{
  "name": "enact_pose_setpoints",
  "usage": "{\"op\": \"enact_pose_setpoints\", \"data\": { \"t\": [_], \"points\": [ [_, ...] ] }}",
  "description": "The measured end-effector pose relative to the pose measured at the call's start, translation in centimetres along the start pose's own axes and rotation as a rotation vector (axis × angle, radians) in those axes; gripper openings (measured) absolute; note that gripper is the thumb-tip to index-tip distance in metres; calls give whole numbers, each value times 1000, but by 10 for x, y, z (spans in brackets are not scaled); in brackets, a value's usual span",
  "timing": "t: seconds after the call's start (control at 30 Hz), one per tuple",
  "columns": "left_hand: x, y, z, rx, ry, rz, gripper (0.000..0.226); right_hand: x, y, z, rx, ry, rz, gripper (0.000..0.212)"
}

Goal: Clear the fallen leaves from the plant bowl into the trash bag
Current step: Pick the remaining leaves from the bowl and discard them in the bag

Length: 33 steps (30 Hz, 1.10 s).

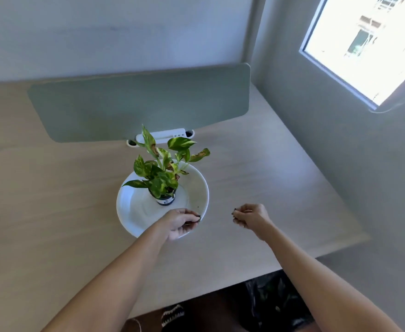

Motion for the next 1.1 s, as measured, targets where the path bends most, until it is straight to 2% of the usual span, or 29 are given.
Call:
{"op": "enact_pose_setpoints", "data": {
  "t": [0.2, 0.3, 0.37, 0.5, 0.63, 0.77, 0.93, 1.1],
  "points": [
    [69, 159, -6, 202, -76, -223, 25, -73, -113, 65, -64, 117, -172, 16],
    [127, 233, -18, 267, -148, -303, 25, -121, -178, 99, -110, 172, -152, 12],
    [165, 258, -30, 242, -210, -338, 25, -156, -206, 115, -132, 233, -80, 6],
    [225, 275, -72, 58, -262, -412, 24, -228, -242, 132, -266, 382, 27, 6],
    [260, 267, -118, -111, -280, -456, 16, -285, -252, 132, -421, 468, 21, 8],
    [278, 267, -145, -123, -288, -580, 41, -320, -252, 122, -464, 498, 41, 22],
    [273, 263, -143, -152, -278, -680, 39, -317, -257, 123, -490, 482, 59, 22],
    [242, 275, -110, -72, -228, -718, 33, -262, -264, 123, -511, 375, 48, 12]
  ]
}}
Point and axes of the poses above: each hand's wrist, its own z-axis away from the middle knuckle, its own y-axis out of the palm, x = y × z, the point moved 9 cm from there along -z, towards the middle knuckle, and after that the axes turned 11 degrees about -y, right-handed, at the moved point
